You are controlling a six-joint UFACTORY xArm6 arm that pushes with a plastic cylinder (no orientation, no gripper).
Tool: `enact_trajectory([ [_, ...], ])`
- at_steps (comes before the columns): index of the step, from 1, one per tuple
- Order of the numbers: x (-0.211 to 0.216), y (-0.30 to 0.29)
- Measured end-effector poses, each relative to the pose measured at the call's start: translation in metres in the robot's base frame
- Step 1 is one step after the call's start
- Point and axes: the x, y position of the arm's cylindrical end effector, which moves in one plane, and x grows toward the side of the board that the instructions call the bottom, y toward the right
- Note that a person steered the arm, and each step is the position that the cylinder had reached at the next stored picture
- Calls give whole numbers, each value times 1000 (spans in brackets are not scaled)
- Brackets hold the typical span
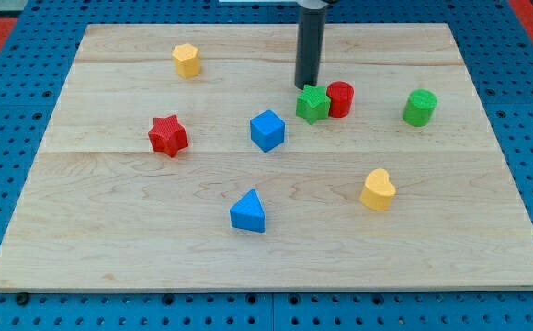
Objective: Slide green star into the green circle
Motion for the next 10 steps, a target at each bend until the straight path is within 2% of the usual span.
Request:
enact_trajectory([
  [3, 43, -33],
  [7, 39, 102],
  [8, 45, 89],
  [9, 80, 114],
  [10, 125, 172],
])
